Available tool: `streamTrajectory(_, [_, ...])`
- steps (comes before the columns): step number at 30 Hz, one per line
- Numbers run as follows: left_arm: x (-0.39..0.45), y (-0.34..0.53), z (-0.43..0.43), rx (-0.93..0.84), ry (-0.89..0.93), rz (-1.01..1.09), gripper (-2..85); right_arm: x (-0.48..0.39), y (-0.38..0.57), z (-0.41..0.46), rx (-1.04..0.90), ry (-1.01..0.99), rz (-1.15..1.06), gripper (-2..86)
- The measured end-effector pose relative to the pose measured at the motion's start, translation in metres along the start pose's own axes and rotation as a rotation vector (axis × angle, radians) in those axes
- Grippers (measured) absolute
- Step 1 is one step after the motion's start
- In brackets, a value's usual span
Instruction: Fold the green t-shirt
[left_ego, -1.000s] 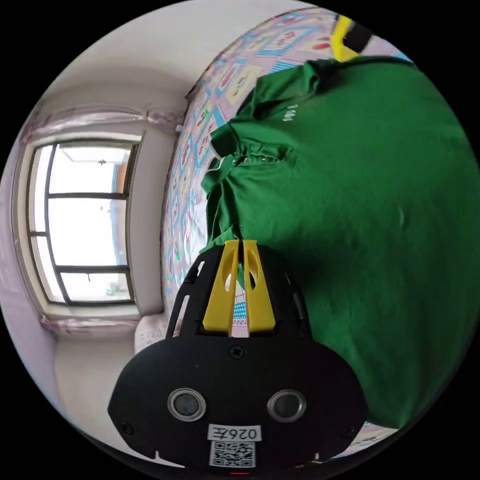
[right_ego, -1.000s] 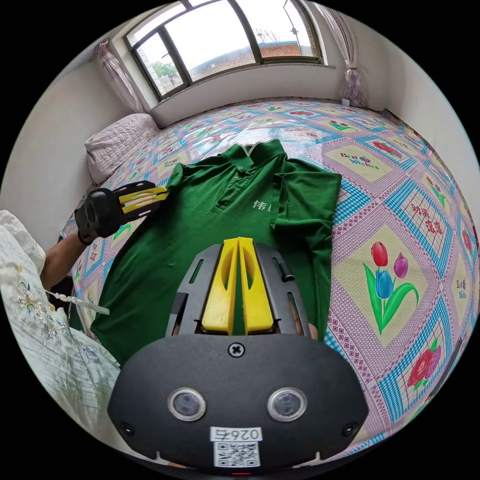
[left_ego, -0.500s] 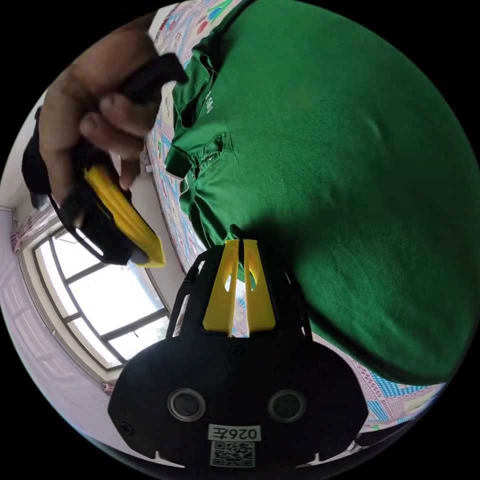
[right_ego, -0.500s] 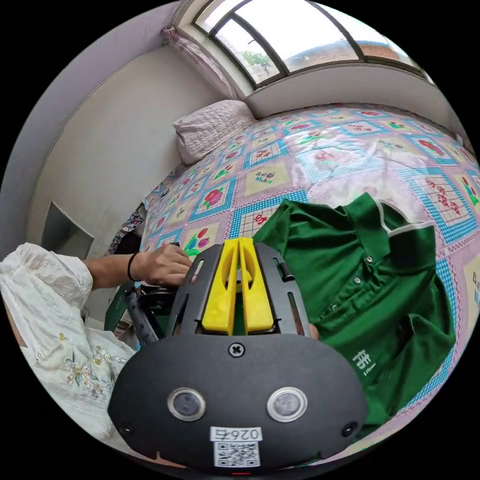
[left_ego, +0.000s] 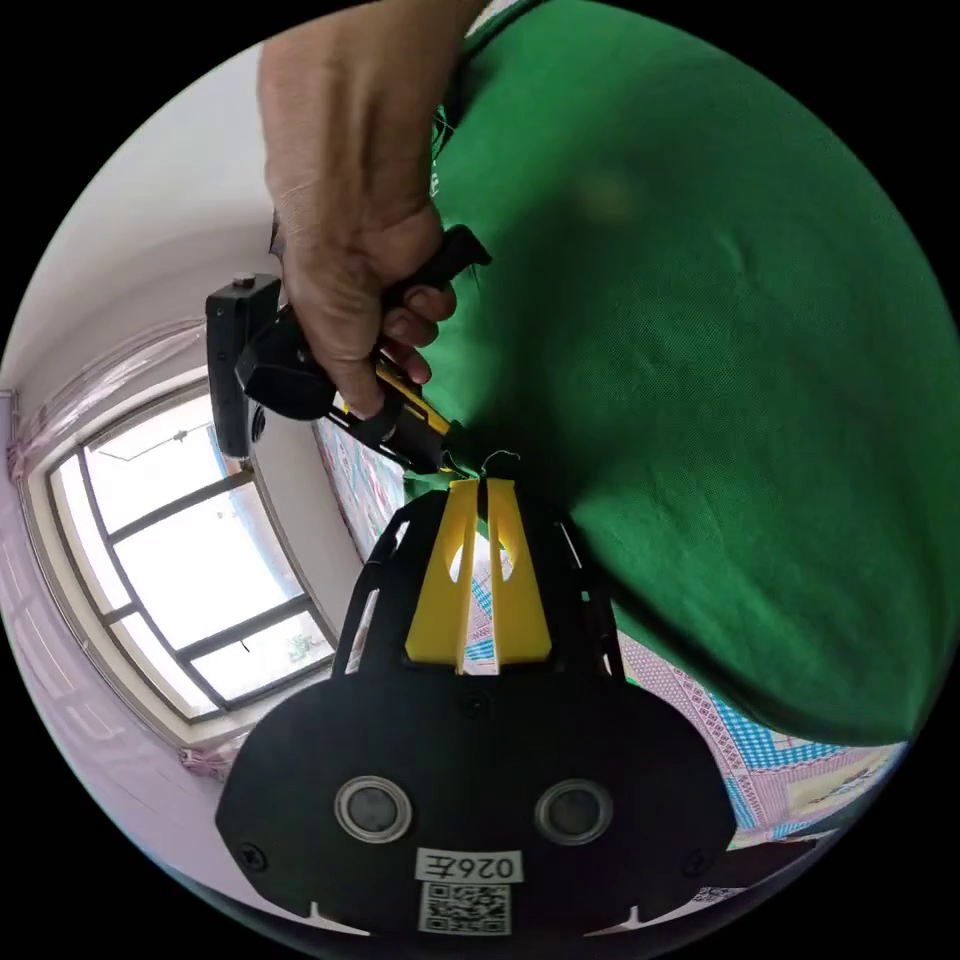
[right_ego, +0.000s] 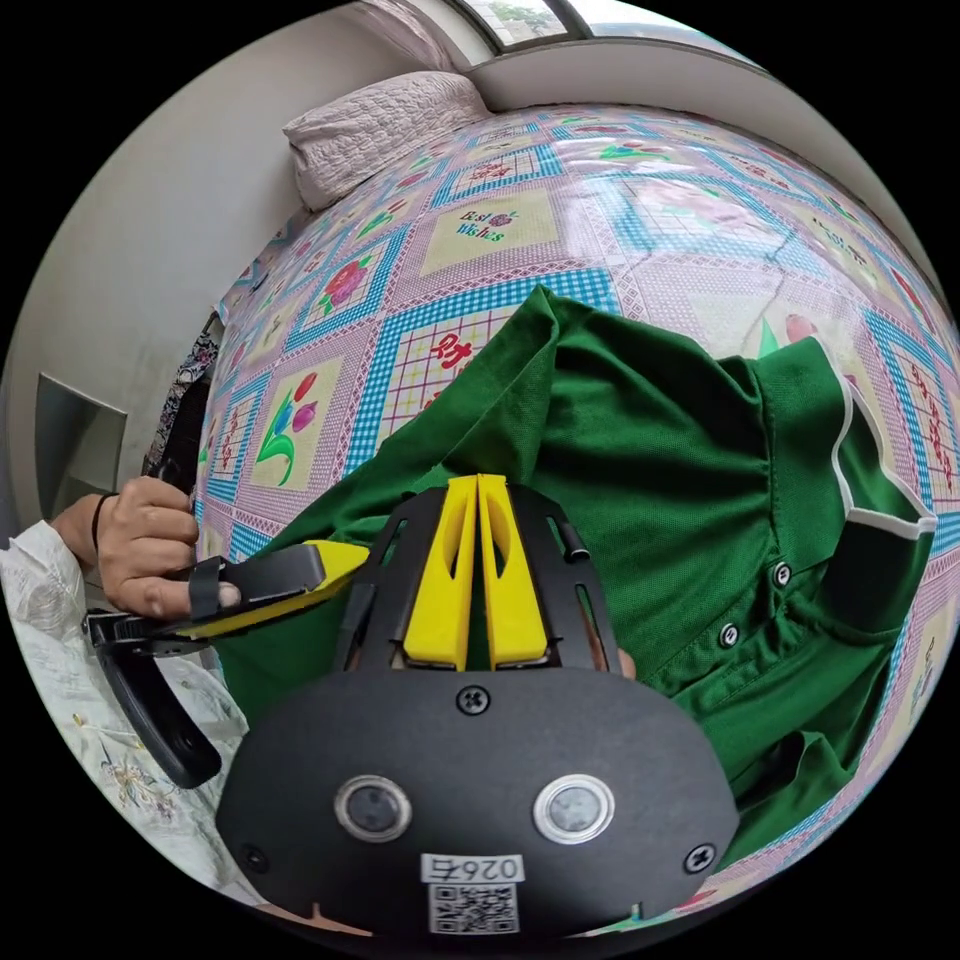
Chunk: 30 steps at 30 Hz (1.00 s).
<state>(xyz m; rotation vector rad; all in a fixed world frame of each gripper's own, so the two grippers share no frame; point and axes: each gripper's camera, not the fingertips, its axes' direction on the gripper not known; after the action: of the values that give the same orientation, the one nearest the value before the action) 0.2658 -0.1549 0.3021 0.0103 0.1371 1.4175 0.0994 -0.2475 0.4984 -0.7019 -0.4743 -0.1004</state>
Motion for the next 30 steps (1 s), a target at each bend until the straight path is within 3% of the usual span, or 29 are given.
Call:
streamTrajectory(3, [-0.029, 0.024, 0.005, 0.058, 0.224, -0.157, -0.4, 0.003, 0.002, 0.000, 0.011, -0.012, 0.010, -0.9])
streamTrajectory(5, [-0.062, 0.047, 0.020, 0.174, 0.604, -0.337, -0.5, 0.005, 0.003, 0.001, 0.016, -0.029, 0.024, -0.9])
streamTrajectory(8, [-0.094, 0.090, 0.051, 0.366, 1.024, -0.539, -0.6, 0.006, 0.008, -0.002, 0.025, -0.026, 0.045, -0.8])
streamTrajectory(11, [-0.113, 0.150, 0.095, 0.442, 1.148, -0.810, -0.7, 0.006, 0.028, -0.020, 0.098, 0.014, 0.079, -0.4])
streamTrajectory(17, [-0.125, 0.255, 0.190, 0.387, 1.212, -1.261, -0.8, -0.024, 0.074, -0.044, 0.290, 0.022, 0.092, 4.5])
streamTrajectory(24, [-0.117, 0.290, 0.227, 0.264, 1.163, -1.262, -0.8, -0.098, 0.072, -0.021, 0.310, 0.228, -0.074, 4.8])
streamTrajectory(27, [-0.109, 0.302, 0.238, 0.205, 1.149, -1.241, -0.7, -0.113, 0.061, 0.003, 0.241, 0.195, -0.130, 2.3])
streamTrajectory(30, [-0.101, 0.315, 0.245, 0.143, 1.123, -1.206, -0.7, -0.094, 0.054, 0.020, 0.140, 0.291, -0.064, -0.3])
